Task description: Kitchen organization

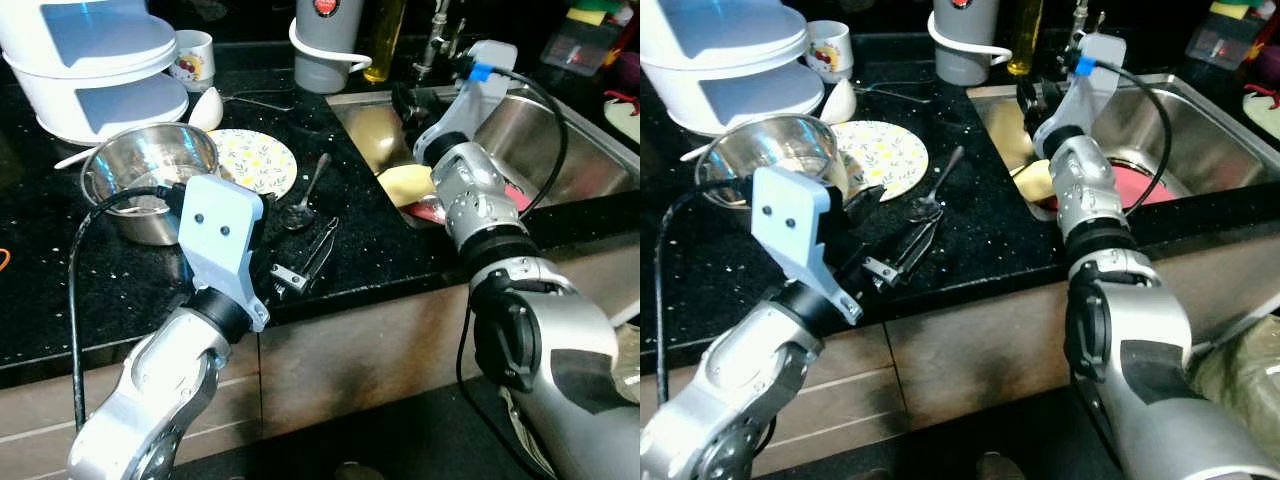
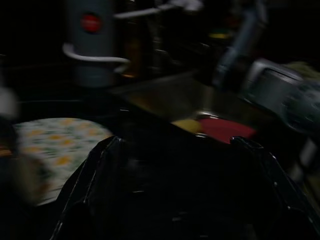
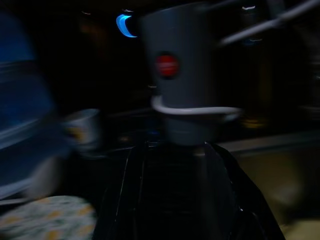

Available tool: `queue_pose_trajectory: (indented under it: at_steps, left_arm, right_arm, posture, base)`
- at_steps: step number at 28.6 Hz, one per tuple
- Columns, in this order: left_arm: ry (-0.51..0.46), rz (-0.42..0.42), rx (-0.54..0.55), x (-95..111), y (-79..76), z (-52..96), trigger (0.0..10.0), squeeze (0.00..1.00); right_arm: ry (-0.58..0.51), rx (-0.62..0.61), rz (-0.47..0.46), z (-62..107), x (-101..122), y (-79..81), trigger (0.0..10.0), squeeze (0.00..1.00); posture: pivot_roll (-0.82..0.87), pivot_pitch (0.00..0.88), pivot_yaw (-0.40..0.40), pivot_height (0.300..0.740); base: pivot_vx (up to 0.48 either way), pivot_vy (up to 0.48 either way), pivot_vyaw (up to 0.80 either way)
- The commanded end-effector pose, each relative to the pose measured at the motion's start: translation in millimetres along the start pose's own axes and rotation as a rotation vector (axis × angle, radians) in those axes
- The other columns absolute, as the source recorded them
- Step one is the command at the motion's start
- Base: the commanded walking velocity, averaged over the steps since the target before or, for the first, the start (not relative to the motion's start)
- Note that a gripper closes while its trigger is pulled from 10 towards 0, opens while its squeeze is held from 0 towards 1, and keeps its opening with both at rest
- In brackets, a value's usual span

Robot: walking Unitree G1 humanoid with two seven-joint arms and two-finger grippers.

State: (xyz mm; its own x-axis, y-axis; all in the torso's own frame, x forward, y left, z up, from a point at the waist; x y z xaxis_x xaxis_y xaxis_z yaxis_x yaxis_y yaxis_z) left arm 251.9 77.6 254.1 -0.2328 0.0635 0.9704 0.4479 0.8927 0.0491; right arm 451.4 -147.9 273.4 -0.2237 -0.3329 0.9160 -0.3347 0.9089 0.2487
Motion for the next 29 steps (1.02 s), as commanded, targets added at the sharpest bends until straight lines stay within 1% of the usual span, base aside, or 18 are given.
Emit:
queue_pose_trajectory:
  at_steps: [1,4,6,7,8,10,11,12,13,14,15,16,17,18,20,22,24,29]
  left_arm:
    - [0.001,-0.026,0.031,-1.0,5.9,-1.0,10.0,0.0]
    - [0.006,-0.051,0.047,-2.1,9.5,-2.2,10.0,0.0]
    - [0.016,-0.084,0.092,-4.6,17.7,-3.8,10.0,0.0]
    - [0.016,-0.084,0.092,-4.6,17.7,-3.8,10.0,0.0]
    - [0.034,-0.128,0.147,-8.2,27.2,-4.8,10.0,0.0]
    - [0.051,-0.185,0.203,-12.6,37.1,-5.6,10.0,0.0]
    - [0.051,-0.185,0.203,-12.6,37.1,-5.6,10.0,0.0]
    - [0.054,-0.198,0.216,-13.6,39.3,-5.8,10.0,0.0]
    - [0.059,-0.209,0.226,-15.0,41.4,-6.0,10.0,0.0]
    - [0.062,-0.194,0.225,-17.0,42.1,-5.8,10.0,0.0]
    - [0.064,-0.182,0.228,-17.6,42.8,-5.2,10.0,0.0]
    - [0.064,-0.182,0.228,-17.6,42.8,-5.2,10.0,0.0]
    - [0.062,-0.164,0.233,-17.7,43.5,-4.5,10.0,0.0]
    - [0.061,-0.147,0.239,-18.2,44.3,-4.0,10.0,0.0]
    - [0.06,-0.132,0.249,-18.4,45.4,-3.8,10.0,0.0]
    - [0.052,-0.125,0.255,-17.3,45.7,-5.1,10.0,0.0]
    - [0.045,-0.122,0.253,-17.2,44.9,-6.9,10.0,0.0]
    - [0.04,-0.123,0.257,-17.4,45.1,-7.1,10.0,0.0]
  right_arm:
    - [-0.026,0.04,-0.031,2.3,0.4,4.3,10.0,0.0]
    - [-0.067,0.07,-0.081,5.1,4.9,5.5,10.0,0.0]
    - [-0.107,0.13,-0.16,7.9,9.3,12.3,10.0,0.0]
    - [-0.107,0.13,-0.16,7.9,9.3,12.3,10.0,0.0]
    - [-0.135,0.187,-0.23,10.8,11.8,21.2,10.0,0.0]
    - [-0.159,0.25,-0.284,16.0,12.6,36.4,10.0,0.0]
    - [-0.159,0.25,-0.284,16.0,12.6,36.4,10.0,0.0]
    - [-0.163,0.261,-0.303,17.7,12.5,40.5,10.0,0.0]
    - [-0.162,0.267,-0.313,19.3,11.6,45.6,10.0,0.0]
    - [-0.15,0.288,-0.34,22.9,9.3,55.3,10.0,0.0]
    - [-0.134,0.305,-0.347,24.8,7.0,61.1,10.0,0.0]
    - [-0.134,0.305,-0.347,24.8,7.0,61.1,10.0,0.0]
    - [-0.121,0.33,-0.345,27.1,5.1,67.5,10.0,0.0]
    - [-0.112,0.368,-0.322,31.2,3.0,76.4,10.0,0.0]
    - [-0.109,0.418,-0.284,37.2,1.1,88.0,10.0,0.0]
    - [-0.103,0.473,-0.293,43.2,1.2,96.6,10.0,0.0]
    - [-0.085,0.483,-0.313,46.8,-0.3,97.6,10.0,0.0]
    - [-0.062,0.485,-0.305,50.2,-3.3,99.2,10.0,0.0]
  posture:
    - [0.13,0.055,-0.068,0.732]
    - [0.13,0.056,-0.066,0.732]
    - [0.12,0.054,-0.067,0.732]
    - [0.12,0.054,-0.067,0.732]
    - [0.11,0.053,-0.066,0.732]
    - [0.11,0.052,-0.067,0.732]
    - [0.11,0.052,-0.067,0.732]
    - [0.1,0.052,-0.067,0.732]
    - [0.1,0.052,-0.065,0.732]
    - [0.1,0.051,-0.064,0.732]
    - [0.1,0.052,-0.063,0.732]
    - [0.1,0.052,-0.063,0.732]
    - [0.1,0.052,-0.063,0.732]
    - [0.09,0.052,-0.062,0.732]
    - [0.09,0.052,-0.062,0.732]
    - [0.09,0.051,-0.062,0.732]
    - [0.09,0.051,-0.063,0.732]
    - [0.09,0.048,-0.064,0.732]
  base:
    - [0.0,0.0,0.79]
    - [0.0,0.0,0.71]
    - [0.0,0.0,0.0]
    - [0.0,0.0,0.0]
    - [0.0,0.0,0.0]
    - [0.0,0.0,0.0]
    - [0.0,0.0,0.0]
    - [0.0,0.0,0.0]
    - [0.0,0.0,0.0]
    - [0.0,0.0,0.0]
    - [0.0,0.0,0.0]
    - [0.0,0.0,0.0]
    - [0.0,0.0,0.0]
    - [0.0,0.0,0.0]
    - [0.0,-0.167,0.0]
    - [0.0,-0.428,0.0]
    - [0.0,-0.439,0.0]
    - [0.0,-0.439,0.0]
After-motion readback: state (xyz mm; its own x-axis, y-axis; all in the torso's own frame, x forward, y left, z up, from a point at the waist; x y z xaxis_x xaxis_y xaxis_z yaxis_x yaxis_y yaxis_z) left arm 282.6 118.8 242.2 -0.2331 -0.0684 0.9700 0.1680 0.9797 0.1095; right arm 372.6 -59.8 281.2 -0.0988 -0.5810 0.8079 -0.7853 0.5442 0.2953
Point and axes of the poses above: a point about 5 cm out from each wrist's last joint towards the gripper, its own z axis pointing back from the gripper into the wrist, its own x axis along the axis of the wrist's last joint, y = z × x, the point moved 4 cm from there along -z, pointing out of the wrist towards the gripper, and after that the axes turned 1 degree about -z, right-handed, at the moved point
